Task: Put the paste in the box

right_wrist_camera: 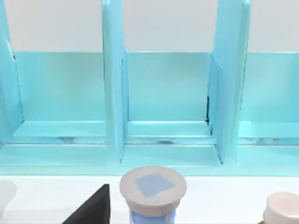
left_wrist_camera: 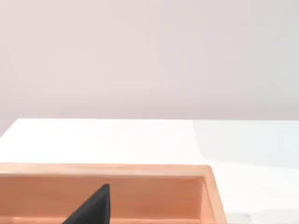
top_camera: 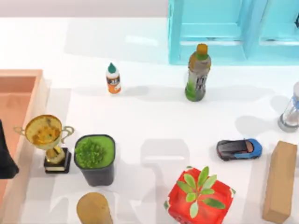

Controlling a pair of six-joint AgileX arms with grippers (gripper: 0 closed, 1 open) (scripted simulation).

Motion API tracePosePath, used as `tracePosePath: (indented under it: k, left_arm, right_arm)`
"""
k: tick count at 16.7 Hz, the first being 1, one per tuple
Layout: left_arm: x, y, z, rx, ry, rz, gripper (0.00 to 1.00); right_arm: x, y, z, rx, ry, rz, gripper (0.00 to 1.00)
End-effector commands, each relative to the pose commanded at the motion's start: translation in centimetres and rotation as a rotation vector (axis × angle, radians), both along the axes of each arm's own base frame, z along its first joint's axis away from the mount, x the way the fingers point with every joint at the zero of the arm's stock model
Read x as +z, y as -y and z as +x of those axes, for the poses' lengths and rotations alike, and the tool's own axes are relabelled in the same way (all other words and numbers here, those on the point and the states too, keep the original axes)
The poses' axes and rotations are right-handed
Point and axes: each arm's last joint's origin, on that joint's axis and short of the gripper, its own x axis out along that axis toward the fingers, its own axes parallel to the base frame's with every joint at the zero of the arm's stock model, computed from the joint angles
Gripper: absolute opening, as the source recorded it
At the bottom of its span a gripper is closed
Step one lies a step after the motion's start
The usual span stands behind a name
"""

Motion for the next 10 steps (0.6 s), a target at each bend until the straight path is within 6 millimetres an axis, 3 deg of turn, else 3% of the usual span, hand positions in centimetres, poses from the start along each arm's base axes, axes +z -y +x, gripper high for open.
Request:
tracePosePath:
  k: [4, 10]
  left_arm:
    - [0.3, 0.1, 0.1, -0.003, -0.009, -0.007, 1.0]
    - [3.2, 1.2, 2.2, -0.024, -0.124, -0.059, 1.0]
  right_arm:
    - [0.0, 0.0, 0.0, 0.0, 0.0, 0.0, 1.0]
    - [0.0, 0.0, 0.0, 0.0, 0.0, 0.0, 1.0]
